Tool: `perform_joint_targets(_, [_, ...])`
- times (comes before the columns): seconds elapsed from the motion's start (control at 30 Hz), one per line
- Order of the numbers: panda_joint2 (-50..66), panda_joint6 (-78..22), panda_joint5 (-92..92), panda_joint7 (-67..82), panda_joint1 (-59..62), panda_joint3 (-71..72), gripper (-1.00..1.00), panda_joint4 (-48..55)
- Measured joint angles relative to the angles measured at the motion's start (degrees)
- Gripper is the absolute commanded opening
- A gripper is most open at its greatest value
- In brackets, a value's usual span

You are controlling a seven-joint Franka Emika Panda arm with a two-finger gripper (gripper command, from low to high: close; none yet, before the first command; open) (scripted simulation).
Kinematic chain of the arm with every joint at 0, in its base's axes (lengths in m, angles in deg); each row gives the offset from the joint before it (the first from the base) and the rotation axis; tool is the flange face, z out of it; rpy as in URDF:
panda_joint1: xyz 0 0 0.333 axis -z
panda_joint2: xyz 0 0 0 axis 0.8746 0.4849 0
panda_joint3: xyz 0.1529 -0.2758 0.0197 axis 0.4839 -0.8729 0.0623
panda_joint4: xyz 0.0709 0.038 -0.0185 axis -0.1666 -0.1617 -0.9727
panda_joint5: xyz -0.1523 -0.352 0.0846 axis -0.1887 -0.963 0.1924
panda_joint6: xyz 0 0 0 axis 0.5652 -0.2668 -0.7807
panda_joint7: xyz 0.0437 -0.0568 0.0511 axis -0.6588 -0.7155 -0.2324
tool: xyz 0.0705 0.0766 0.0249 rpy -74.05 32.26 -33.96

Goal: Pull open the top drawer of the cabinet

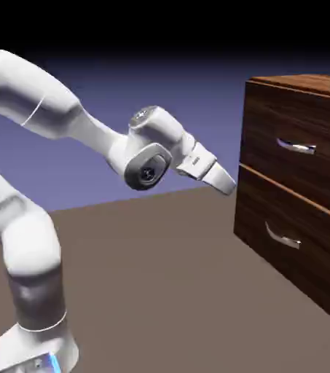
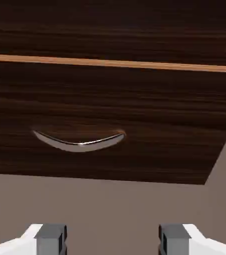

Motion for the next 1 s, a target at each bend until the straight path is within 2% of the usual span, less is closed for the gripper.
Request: perform_joint_targets(1.0, [-17.8,-19.2,-68.4,74.8,-44.7,-33.7,0.00,15.8])
